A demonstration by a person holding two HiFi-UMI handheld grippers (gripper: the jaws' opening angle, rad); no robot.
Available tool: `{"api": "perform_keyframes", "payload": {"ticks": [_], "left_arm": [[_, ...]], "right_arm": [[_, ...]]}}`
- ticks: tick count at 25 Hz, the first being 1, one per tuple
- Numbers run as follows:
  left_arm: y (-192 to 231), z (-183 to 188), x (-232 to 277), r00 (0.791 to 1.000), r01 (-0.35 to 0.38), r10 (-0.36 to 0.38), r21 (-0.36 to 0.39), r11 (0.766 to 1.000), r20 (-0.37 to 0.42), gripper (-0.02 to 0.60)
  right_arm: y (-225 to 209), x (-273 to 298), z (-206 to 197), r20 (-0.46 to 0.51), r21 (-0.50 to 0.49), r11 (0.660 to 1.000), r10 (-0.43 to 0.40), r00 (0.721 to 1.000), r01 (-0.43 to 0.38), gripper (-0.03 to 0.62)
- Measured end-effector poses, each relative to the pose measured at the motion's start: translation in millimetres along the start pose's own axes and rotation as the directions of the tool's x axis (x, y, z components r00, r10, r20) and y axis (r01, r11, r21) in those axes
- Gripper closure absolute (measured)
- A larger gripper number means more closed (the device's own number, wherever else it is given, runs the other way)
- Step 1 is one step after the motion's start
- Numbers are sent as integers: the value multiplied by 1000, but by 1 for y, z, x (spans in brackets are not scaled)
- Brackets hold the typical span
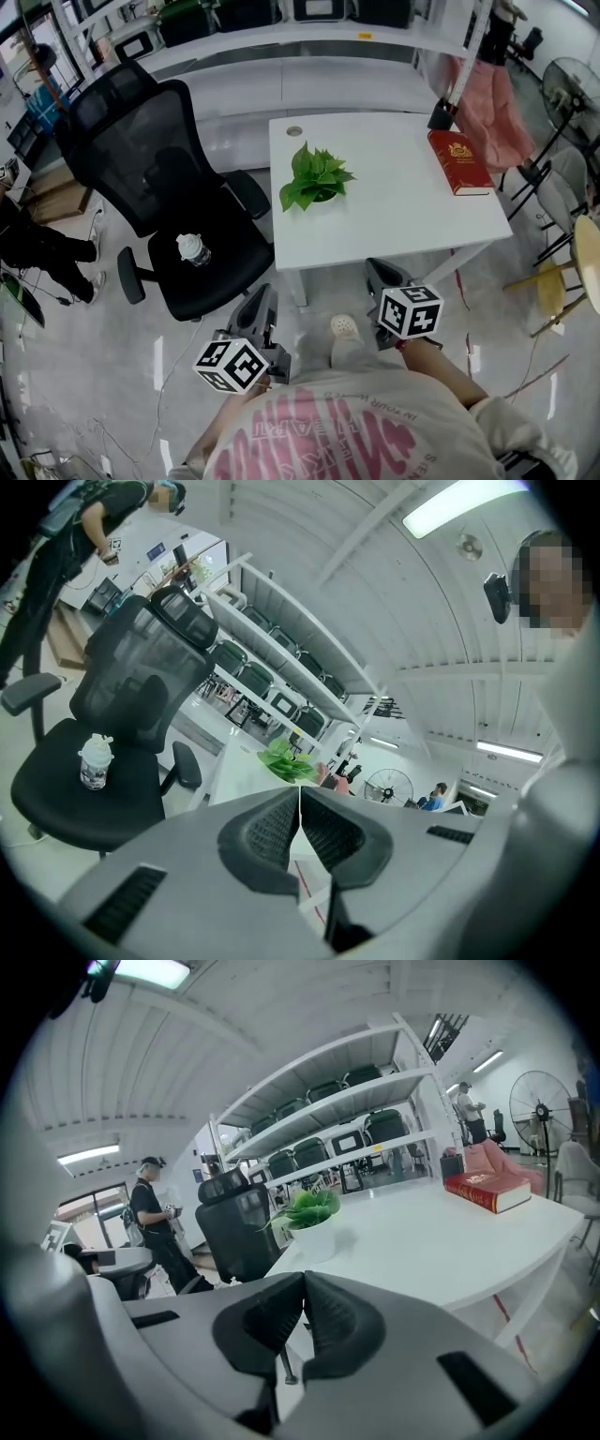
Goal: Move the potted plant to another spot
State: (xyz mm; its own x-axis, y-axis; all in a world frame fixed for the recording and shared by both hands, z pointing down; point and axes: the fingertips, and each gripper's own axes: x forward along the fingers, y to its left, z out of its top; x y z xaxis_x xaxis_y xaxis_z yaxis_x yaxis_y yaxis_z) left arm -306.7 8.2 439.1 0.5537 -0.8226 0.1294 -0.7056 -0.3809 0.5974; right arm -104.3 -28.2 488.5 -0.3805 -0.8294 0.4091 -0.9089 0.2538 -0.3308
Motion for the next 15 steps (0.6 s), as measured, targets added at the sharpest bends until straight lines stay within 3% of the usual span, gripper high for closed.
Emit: {"api": "perform_keyframes", "payload": {"ticks": [4, 15], "left_arm": [[-5, -7, -10, 1000, 4, -4, -1, 1000, -5, 557], [-16, -14, -32, 1000, 6, -6, 1, 1000, 8, 557]], "right_arm": [[4, -11, -5, 9, 32, 999, 7, 1000, -7, 582], [20, -33, -18, -8, -30, 999, 25, 1000, -25, 582]]}}
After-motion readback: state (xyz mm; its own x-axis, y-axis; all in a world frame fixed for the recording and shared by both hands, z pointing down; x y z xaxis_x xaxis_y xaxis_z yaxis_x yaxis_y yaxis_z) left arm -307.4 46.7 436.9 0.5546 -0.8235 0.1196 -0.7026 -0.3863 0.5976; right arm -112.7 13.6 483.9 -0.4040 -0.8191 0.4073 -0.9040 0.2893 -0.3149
